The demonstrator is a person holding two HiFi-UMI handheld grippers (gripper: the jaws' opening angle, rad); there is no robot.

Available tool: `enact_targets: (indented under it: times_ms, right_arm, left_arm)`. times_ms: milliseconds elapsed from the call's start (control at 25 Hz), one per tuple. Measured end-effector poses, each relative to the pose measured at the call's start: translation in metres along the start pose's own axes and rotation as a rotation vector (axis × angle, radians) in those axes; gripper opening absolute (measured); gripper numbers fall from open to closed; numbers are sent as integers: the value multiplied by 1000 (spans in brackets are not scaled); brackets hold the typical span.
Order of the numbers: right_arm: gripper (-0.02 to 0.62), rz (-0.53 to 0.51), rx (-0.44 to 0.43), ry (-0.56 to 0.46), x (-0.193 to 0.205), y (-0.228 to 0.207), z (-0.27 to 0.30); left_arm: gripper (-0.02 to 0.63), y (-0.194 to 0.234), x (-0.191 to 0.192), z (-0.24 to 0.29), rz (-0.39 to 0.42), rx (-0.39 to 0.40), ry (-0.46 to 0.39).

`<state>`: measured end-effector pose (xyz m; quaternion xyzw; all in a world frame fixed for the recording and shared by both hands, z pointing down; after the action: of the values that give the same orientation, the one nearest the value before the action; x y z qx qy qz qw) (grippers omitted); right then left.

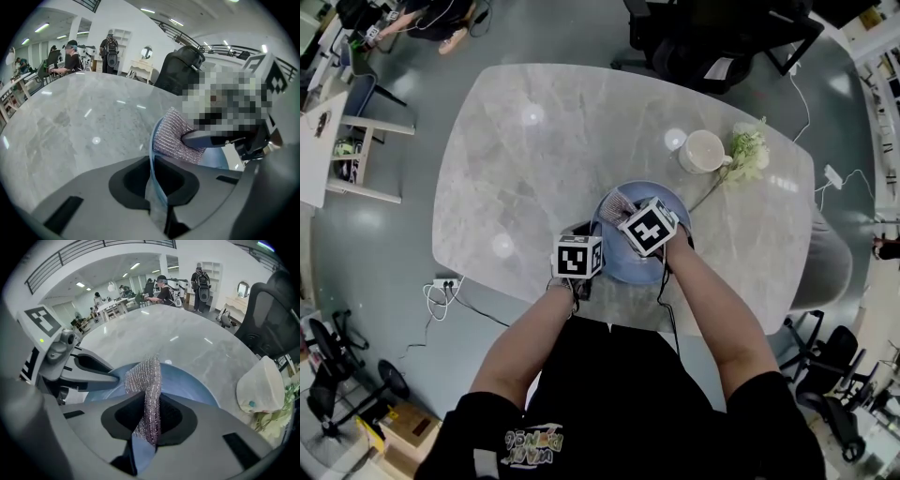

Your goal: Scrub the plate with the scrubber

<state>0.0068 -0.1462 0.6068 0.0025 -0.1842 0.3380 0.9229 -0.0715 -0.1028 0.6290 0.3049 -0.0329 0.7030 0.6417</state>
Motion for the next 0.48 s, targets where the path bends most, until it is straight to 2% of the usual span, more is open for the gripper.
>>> enact_targets:
  times_ms: [240,480]
  right_arm:
    - [82,-8,83,-10,-4,-9,10]
    - [81,87,123,-29,0,-32,7]
  left_arm:
    - [41,2,0,0,1,11,3]
    - [41,2,1,0,-2,10,-1]
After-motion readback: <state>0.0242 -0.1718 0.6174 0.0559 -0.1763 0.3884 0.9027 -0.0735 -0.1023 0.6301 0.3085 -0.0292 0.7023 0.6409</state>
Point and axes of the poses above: the fingertips, and each gripper's own axes: z forward along the fingers, y to its left, x out of its underside, the point moved 2 cm from there along -z, backward along the fingers, and after that the axes turned 1 degree about z, right-handed, at the moved point
